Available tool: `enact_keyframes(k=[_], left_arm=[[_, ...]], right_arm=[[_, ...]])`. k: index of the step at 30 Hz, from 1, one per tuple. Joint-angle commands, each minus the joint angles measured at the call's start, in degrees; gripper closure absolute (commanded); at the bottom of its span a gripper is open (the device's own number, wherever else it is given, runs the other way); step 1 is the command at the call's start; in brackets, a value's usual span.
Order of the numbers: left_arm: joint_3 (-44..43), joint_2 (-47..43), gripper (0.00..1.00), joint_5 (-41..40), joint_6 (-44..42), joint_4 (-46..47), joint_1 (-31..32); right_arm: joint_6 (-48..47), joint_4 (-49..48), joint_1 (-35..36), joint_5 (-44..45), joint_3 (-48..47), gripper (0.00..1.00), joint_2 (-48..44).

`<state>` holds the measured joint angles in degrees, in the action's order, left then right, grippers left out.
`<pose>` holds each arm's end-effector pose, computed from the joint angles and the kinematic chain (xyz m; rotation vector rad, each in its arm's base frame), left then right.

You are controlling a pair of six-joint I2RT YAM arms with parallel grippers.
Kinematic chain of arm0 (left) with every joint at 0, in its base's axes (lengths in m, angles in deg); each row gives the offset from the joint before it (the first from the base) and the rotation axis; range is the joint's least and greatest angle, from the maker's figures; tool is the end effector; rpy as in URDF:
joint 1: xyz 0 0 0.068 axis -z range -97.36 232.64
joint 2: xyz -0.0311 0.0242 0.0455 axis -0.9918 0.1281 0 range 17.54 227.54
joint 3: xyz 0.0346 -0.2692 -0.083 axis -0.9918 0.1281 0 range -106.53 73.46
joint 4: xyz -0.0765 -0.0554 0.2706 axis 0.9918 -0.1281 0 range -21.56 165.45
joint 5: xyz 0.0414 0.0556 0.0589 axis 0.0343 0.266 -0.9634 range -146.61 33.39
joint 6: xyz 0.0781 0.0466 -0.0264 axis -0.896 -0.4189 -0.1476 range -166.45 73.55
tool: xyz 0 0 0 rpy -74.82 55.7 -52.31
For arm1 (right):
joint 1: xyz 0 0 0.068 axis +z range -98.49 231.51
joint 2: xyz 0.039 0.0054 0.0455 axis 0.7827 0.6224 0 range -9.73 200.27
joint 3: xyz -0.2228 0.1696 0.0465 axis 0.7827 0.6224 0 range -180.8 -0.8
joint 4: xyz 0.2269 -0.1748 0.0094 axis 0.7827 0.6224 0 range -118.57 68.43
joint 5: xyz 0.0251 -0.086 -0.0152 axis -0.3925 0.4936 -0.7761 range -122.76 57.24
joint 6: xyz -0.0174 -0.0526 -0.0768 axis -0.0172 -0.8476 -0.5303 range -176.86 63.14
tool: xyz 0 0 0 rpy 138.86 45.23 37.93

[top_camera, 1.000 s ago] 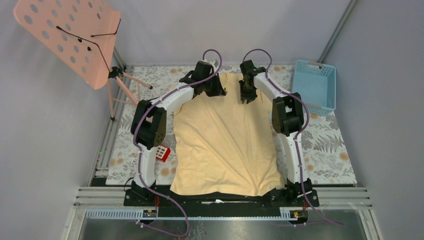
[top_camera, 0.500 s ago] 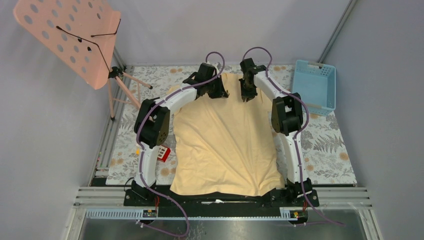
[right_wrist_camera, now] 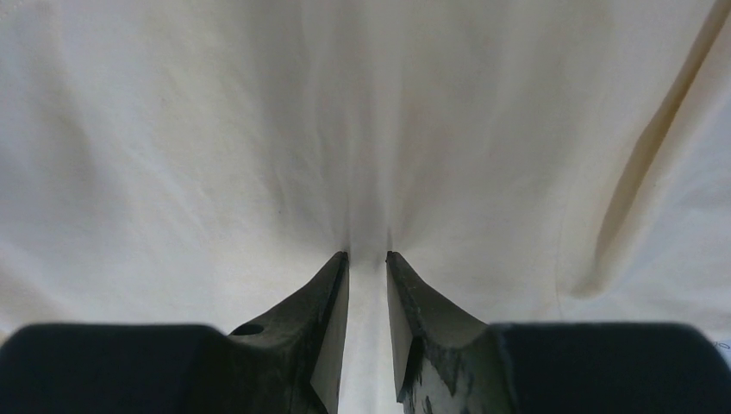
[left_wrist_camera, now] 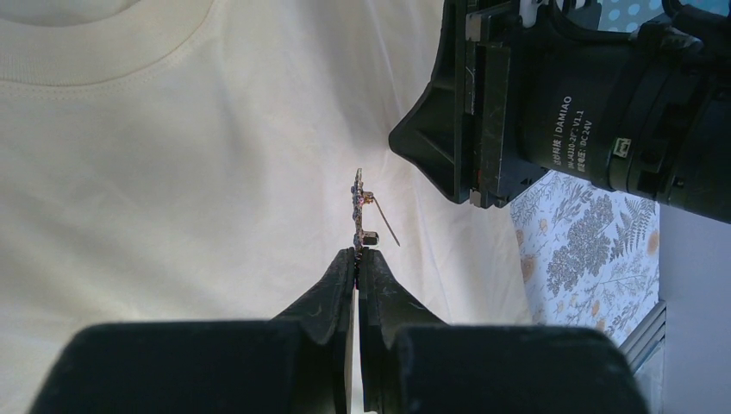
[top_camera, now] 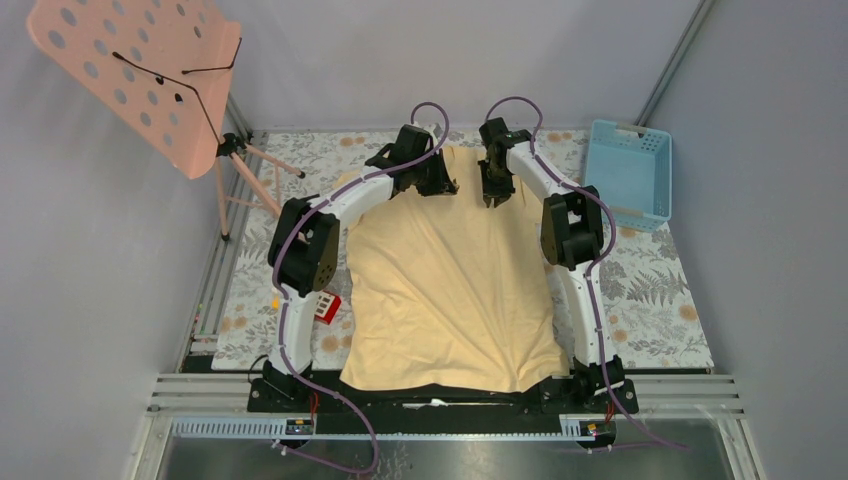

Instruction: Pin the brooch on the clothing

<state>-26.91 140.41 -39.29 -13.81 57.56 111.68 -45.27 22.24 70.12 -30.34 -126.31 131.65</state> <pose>0.4790 -0.2952 0.1954 0.0936 2.4028 -0.8820 0.5471 0.1804 0.1224 -0.1555 2.7319 0.0913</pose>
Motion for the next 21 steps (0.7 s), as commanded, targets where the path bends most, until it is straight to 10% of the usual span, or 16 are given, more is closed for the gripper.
enact_keyframes(k=[1, 12, 21], left_arm=[[-2.7, -1.4, 1.00, 0.5, 0.0, 2.8, 0.1], [-2.9, -1.4, 1.00, 1.1, 0.4, 3.0, 0.1], [-2.7, 0.2, 1.00, -0.6, 0.7, 2.9, 0.5]], right_arm=[[0.7, 1.5, -0.3, 0.9, 1.2, 0.69, -1.6], [1.6, -2.0, -0.3, -1.4, 5.8, 0.75, -3.8], [0.9, -6.3, -0.3, -1.3, 9.6, 1.00, -5.8]])
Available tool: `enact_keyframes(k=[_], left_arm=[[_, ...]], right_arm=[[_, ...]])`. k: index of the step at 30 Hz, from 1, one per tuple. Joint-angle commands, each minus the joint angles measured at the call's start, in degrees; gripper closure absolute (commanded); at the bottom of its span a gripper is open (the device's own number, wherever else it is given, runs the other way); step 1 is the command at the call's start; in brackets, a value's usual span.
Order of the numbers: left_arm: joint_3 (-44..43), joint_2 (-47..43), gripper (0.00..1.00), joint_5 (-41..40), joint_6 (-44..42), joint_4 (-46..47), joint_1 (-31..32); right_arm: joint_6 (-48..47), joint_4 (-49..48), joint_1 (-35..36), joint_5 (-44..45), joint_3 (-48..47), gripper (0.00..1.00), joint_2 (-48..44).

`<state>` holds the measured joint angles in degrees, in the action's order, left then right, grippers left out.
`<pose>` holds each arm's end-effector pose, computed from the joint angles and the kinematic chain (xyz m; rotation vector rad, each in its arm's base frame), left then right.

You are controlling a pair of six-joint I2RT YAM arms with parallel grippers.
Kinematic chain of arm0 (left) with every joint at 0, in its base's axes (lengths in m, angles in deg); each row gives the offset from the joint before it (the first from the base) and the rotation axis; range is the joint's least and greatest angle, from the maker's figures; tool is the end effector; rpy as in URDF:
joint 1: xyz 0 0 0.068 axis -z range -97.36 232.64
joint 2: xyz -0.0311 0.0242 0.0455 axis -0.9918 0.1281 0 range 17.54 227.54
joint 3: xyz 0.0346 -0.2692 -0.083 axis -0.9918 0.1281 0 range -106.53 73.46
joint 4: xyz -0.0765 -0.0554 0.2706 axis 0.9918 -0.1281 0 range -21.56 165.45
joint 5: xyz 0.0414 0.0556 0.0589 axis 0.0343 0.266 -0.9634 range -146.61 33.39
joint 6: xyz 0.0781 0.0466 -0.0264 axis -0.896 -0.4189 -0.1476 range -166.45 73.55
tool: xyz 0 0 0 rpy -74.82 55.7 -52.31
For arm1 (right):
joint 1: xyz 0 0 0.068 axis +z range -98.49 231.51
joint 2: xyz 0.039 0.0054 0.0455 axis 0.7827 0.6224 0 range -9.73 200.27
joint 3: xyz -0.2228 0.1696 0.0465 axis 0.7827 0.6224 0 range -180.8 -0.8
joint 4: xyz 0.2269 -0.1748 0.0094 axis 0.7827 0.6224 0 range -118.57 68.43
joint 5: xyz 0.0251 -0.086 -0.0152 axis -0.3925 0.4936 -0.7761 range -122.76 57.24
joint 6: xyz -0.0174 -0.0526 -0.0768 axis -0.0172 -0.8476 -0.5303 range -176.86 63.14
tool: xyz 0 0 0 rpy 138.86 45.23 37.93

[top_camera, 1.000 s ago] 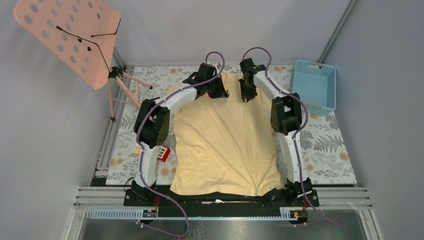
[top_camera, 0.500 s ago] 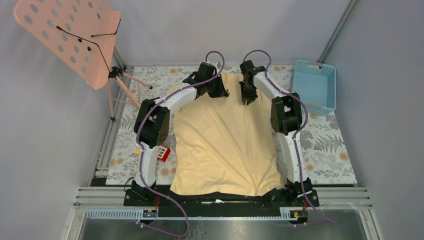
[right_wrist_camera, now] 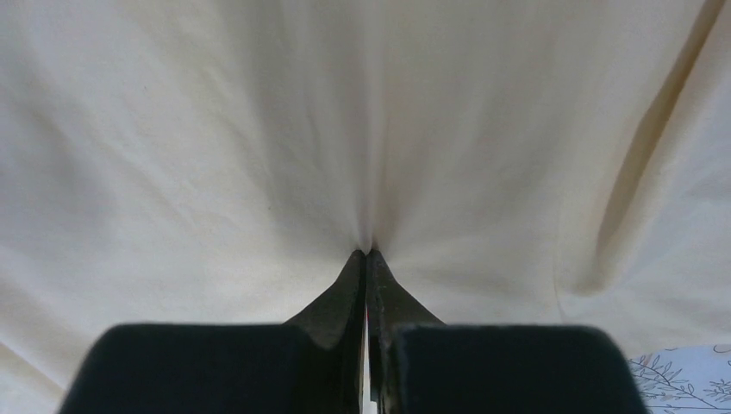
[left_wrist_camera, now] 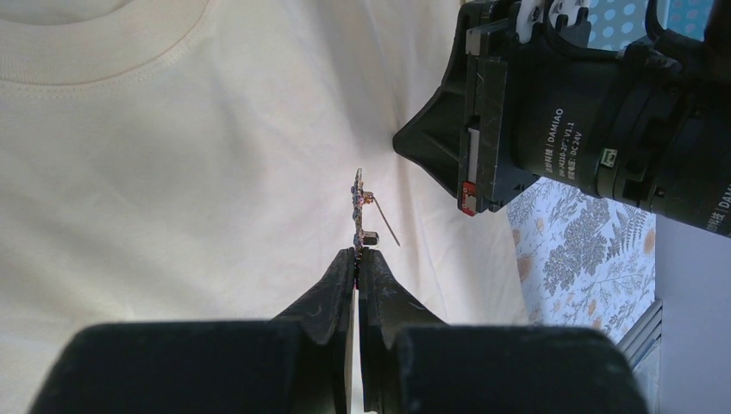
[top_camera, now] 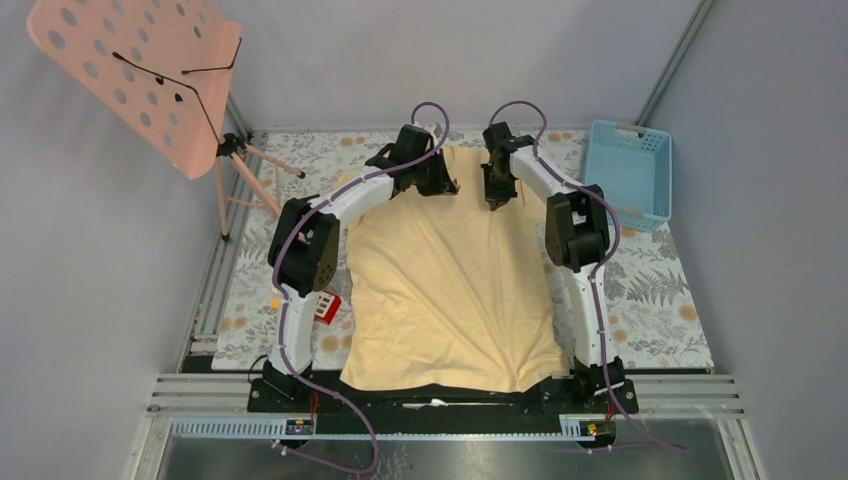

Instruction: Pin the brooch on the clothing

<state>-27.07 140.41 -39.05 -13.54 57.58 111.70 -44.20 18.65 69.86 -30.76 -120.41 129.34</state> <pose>0.4791 -0.2958 0.1966 0.0913 2.4014 -0.8901 0.5395 0.1757 0.1136 -0.1260 2.7353 0.1050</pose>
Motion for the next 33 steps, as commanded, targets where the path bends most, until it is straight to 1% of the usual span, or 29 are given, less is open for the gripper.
enact_keyframes(k=[1, 5, 6, 17, 21, 25, 33], left_arm=[[-2.7, 0.7, 1.00, -0.9, 0.6, 2.8, 0.6], [-3.9, 2.8, 1.00, -1.6, 1.3, 2.1, 1.1], [-4.2, 3.2, 1.00, -1.6, 1.6, 1.8, 1.2], [-11.2, 8.6, 1.00, -4.2, 1.3, -3.5, 2.8], [-13.3, 10.0, 1.00, -4.1, 1.6, -4.5, 3.4], [-16.8, 12.1, 1.00, -5.0, 0.7, -7.9, 4.1], [-20.0, 14.9, 1.00, -6.8, -0.4, -12.6, 4.7]], right_arm=[[-0.2, -4.2, 0.0, -1.3, 5.1, 1.00, -4.4], [-0.2, -9.3, -0.1, -1.8, 9.7, 1.00, -8.8], [-0.2, -10.5, -0.1, -3.1, 10.5, 1.00, -9.5], [0.9, -18.8, -0.1, -4.3, 18.9, 1.00, -16.9], [1.6, -20.2, -0.1, -5.8, 20.6, 1.00, -18.3], [2.6, -23.1, -0.2, -7.3, 23.6, 1.00, -20.2], [5.5, -28.4, -0.8, -10.7, 28.4, 1.00, -23.0]])
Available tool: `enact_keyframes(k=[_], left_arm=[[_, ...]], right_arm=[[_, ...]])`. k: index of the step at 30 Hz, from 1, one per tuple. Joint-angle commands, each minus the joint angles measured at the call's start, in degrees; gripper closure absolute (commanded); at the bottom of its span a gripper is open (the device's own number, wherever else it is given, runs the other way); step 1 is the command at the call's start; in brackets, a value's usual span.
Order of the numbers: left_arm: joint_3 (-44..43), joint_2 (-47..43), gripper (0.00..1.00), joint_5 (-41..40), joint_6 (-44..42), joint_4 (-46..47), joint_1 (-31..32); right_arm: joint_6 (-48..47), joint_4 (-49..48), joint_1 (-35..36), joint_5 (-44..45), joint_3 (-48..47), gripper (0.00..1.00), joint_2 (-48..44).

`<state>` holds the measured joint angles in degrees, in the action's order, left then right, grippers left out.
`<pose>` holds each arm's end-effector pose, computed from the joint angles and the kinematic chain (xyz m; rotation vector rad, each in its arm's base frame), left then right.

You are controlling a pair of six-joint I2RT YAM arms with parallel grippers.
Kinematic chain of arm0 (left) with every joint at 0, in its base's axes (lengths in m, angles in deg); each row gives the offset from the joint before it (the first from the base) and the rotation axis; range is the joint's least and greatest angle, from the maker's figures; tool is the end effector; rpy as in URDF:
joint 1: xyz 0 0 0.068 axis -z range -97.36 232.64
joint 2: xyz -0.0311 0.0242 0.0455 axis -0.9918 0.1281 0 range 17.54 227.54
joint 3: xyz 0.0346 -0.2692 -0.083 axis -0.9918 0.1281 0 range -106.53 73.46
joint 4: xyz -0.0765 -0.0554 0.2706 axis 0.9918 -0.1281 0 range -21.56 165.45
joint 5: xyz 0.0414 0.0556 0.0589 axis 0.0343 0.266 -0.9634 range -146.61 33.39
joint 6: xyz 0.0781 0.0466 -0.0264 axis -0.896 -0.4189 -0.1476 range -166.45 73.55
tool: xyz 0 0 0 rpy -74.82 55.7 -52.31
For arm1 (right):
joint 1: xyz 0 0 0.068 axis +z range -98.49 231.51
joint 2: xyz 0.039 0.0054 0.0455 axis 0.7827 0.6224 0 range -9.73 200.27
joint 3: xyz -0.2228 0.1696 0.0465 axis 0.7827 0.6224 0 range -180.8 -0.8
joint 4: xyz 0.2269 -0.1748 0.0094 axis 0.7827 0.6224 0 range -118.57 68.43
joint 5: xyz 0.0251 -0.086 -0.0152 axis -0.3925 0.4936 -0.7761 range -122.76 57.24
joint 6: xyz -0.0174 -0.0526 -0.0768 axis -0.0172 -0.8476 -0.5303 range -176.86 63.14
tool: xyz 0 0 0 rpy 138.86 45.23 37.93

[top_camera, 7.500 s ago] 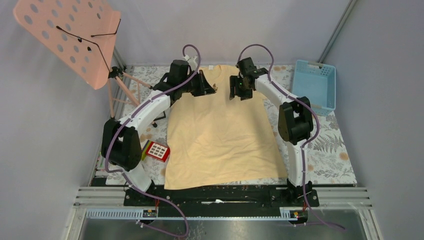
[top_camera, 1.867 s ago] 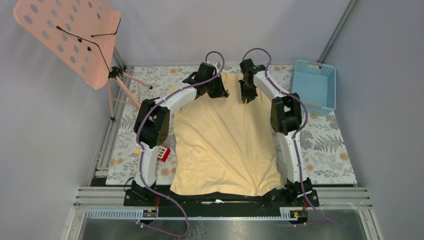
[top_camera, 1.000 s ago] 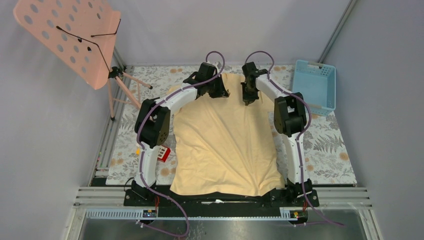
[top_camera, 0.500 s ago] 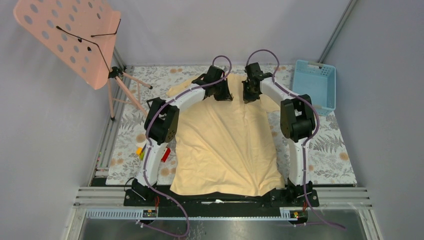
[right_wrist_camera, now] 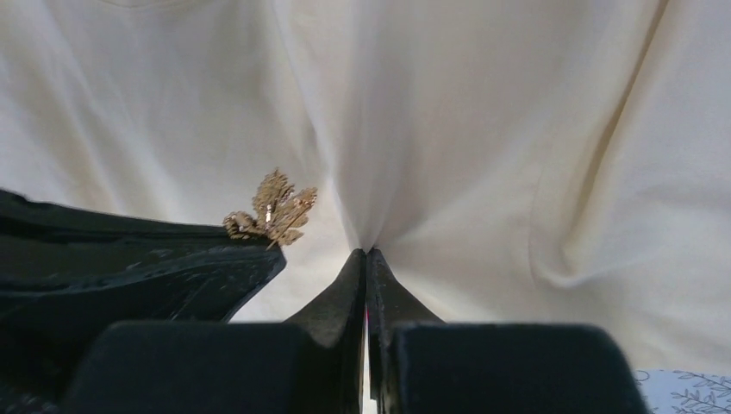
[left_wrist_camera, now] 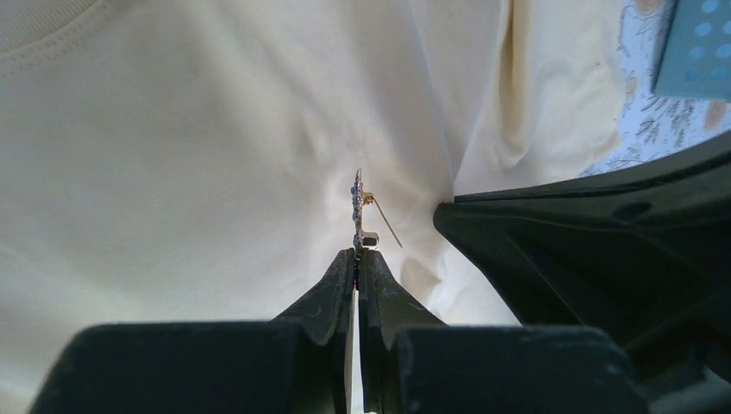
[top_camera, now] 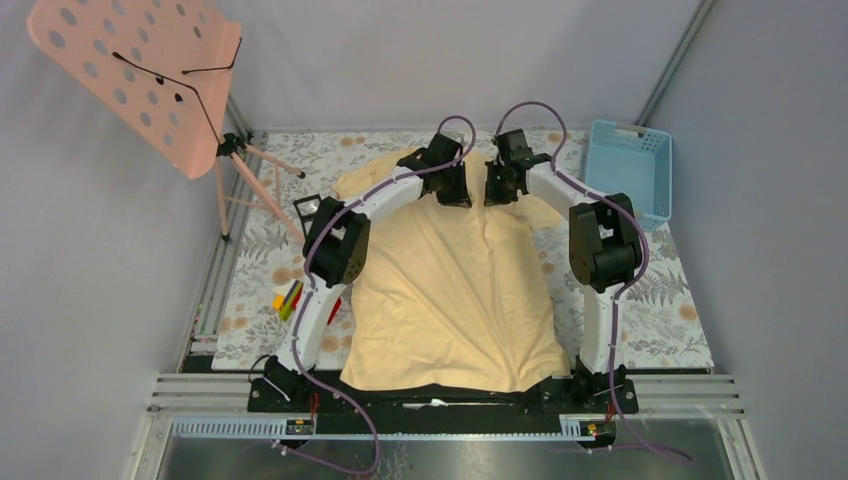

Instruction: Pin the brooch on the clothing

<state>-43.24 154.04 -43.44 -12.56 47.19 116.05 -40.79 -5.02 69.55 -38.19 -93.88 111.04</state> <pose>0.4908 -0.3472 0.1505 0.1020 2.5435 -0.7845 0.5005 0.1715 0.1530 -0.0845 2.4954 0.3708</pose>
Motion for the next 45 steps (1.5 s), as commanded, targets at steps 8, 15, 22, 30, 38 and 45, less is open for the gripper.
enact_keyframes(k=[8, 15, 22, 30, 38, 45], left_arm=[[-4.2, 2.0, 1.00, -2.9, -2.0, -3.2, 0.8], [-4.9, 2.8, 1.00, -2.3, -2.8, -3.8, 1.1], [-5.6, 3.4, 1.00, -1.9, -3.3, -4.3, 1.2], [-5.3, 3.1, 1.00, -1.6, -3.3, -3.5, 1.2], [-2.9, 1.5, 1.00, -1.1, -2.7, -0.8, 1.2], [-1.8, 1.0, 1.00, 0.2, -2.1, 0.5, 1.2]], right_arm=[[6.2, -14.5, -1.1, -8.9, 9.4, 1.00, -8.3], [5.6, -18.2, -1.1, -13.5, 12.1, 1.00, -9.4], [4.7, -18.4, -1.2, -16.5, 11.9, 1.00, -8.4], [3.0, -15.5, -1.1, -18.2, 10.5, 1.00, -5.7], [1.3, -12.7, -1.0, -18.1, 9.2, 1.00, -3.4], [0.8, -12.1, -1.1, -16.4, 8.8, 1.00, -2.2]])
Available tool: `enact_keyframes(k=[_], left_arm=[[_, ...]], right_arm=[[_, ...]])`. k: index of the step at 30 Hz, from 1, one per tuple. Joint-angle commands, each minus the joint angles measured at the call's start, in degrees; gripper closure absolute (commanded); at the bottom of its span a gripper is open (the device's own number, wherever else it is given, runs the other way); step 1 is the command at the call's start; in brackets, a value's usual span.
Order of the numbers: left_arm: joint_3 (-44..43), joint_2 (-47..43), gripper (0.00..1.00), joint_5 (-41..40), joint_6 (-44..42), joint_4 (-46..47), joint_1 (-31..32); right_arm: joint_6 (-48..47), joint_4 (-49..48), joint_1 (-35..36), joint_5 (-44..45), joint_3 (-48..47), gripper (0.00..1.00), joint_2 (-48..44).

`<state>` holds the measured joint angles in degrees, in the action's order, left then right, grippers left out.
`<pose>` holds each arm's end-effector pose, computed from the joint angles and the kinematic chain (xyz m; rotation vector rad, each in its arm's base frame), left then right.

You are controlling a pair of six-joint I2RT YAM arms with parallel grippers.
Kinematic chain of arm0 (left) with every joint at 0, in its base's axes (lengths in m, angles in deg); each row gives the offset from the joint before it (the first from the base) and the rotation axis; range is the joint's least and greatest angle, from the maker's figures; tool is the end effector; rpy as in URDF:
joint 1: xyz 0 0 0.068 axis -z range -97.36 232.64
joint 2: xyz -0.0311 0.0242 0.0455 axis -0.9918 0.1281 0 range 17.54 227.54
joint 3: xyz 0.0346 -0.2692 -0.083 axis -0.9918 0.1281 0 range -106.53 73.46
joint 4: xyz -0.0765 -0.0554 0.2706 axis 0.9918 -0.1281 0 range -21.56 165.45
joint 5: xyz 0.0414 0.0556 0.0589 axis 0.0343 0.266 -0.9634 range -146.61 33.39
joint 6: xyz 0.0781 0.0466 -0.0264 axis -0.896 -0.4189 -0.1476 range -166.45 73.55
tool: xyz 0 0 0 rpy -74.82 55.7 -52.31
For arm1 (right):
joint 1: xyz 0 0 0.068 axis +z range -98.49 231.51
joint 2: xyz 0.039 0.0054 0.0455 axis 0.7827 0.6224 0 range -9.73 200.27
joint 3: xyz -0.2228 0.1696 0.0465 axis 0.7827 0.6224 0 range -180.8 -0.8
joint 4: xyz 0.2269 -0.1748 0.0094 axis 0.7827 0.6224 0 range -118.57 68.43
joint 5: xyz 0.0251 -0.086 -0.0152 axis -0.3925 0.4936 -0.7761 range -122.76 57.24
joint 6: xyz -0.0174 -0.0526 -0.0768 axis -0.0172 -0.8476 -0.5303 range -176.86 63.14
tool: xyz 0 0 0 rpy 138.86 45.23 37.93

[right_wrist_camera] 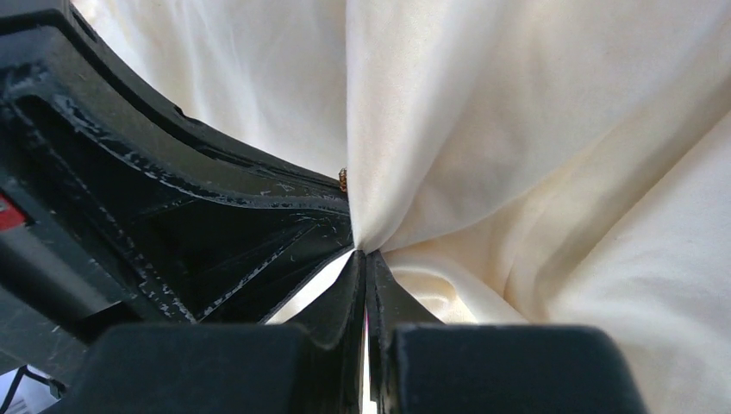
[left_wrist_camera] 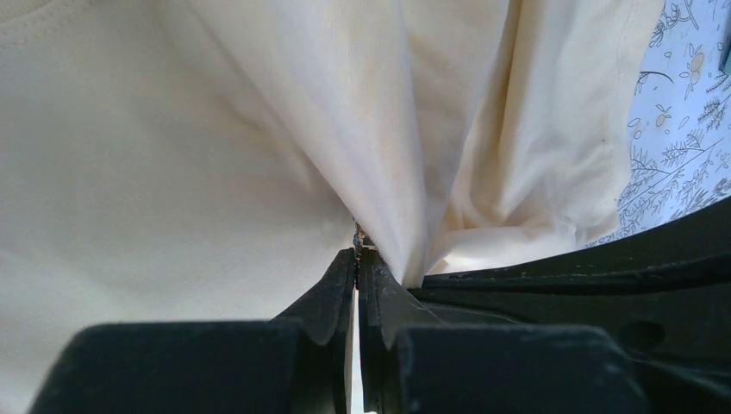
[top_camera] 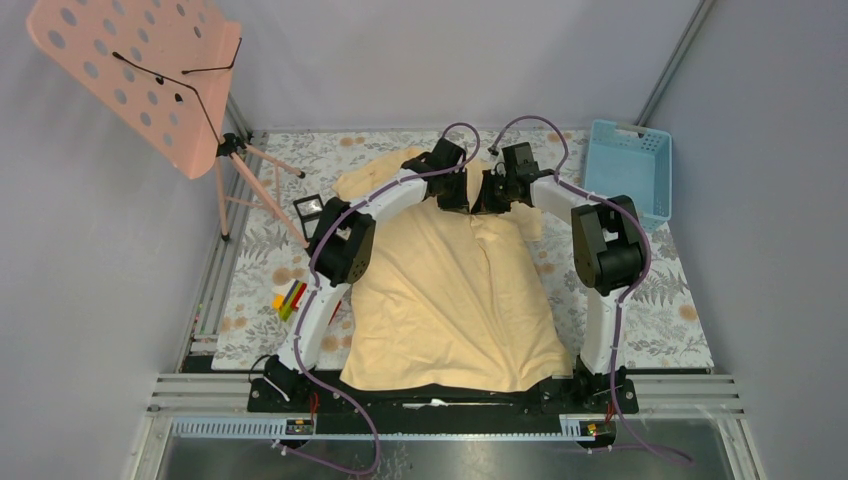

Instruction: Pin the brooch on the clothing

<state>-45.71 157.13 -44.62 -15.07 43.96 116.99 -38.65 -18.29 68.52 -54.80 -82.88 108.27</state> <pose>0.4874 -0.3547 0.1293 0.1618 2.5979 -0.7168 0.4789 0.1801 0.1353 -0.1643 2.4250 0.7445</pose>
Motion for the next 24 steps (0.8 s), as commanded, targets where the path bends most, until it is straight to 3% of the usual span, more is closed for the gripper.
enact_keyframes(k=[1, 12, 24], left_arm=[[1.0, -2.2, 1.00, 1.7, 0.5, 4.0, 0.2], [11.0, -7.9, 1.00, 5.1, 2.9, 14.2, -0.9], [16.4, -10.5, 1.00, 8.8, 2.5, 21.6, -1.1]], right_arm=[[-1.2, 1.1, -0.1, 0.4, -2.2, 1.00, 0.7], [-0.1, 1.8, -0.1, 2.3, -2.8, 1.00, 2.7], [1.1, 2.7, -0.1, 3.2, -3.9, 1.00, 3.7]])
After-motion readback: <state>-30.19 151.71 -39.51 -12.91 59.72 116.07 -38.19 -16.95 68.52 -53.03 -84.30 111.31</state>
